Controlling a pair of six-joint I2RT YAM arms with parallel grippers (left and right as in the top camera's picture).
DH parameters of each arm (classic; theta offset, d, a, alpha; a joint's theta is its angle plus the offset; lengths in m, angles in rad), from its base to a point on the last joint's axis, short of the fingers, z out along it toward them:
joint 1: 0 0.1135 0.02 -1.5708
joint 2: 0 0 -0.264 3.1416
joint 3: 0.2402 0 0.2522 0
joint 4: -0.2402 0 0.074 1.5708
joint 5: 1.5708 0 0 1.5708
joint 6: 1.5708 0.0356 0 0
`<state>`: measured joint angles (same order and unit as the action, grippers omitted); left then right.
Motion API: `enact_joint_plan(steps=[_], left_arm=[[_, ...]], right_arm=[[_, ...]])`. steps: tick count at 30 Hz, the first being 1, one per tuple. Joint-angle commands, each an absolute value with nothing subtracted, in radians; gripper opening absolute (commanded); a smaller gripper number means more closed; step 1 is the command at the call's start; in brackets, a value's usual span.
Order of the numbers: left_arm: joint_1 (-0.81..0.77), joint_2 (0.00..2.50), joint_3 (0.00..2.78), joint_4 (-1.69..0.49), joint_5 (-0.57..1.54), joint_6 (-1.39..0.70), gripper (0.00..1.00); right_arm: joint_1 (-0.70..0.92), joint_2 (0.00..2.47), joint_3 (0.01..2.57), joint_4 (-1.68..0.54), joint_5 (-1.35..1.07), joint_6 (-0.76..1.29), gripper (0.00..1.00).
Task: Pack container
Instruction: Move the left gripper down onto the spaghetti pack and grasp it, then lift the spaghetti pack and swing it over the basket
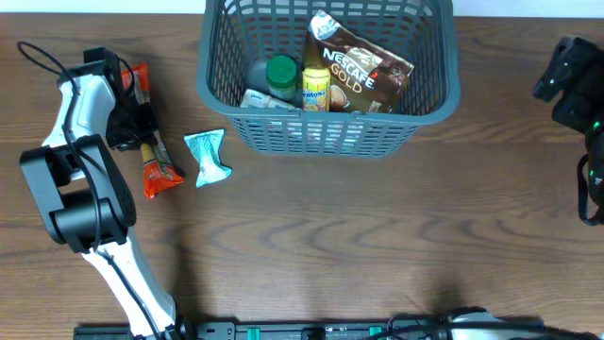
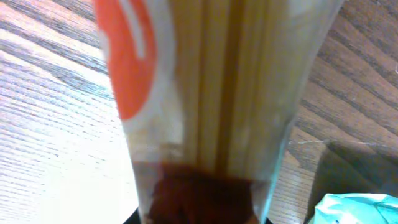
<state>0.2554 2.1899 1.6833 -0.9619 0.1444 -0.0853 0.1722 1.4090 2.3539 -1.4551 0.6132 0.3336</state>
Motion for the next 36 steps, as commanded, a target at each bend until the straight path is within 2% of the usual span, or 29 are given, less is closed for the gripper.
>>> enact_joint_plan(steps=[1, 12, 29, 36], left_arm=[[0.256, 2.242, 1.662, -0.955, 0.147, -0.088, 0.06], [0.256, 2.102, 1.691, -0.963, 0.147, -0.041, 0.06], [0.256, 1.464, 1.696, -0.959, 0.152, -0.038, 0.06], [0.256, 1.262, 1.703, -0.930, 0.356, -0.033, 0.06]], right_arm=[[0.164, 1.408, 2.352, -1.456, 0.616, 0.347, 0.99], [0.164, 1.408, 2.352, -1.456, 0.616, 0.347, 0.99], [0.164, 1.408, 2.352, -1.456, 0.616, 0.347, 0.99], [0.164, 1.408, 2.352, -1.456, 0.616, 0.347, 0.99]])
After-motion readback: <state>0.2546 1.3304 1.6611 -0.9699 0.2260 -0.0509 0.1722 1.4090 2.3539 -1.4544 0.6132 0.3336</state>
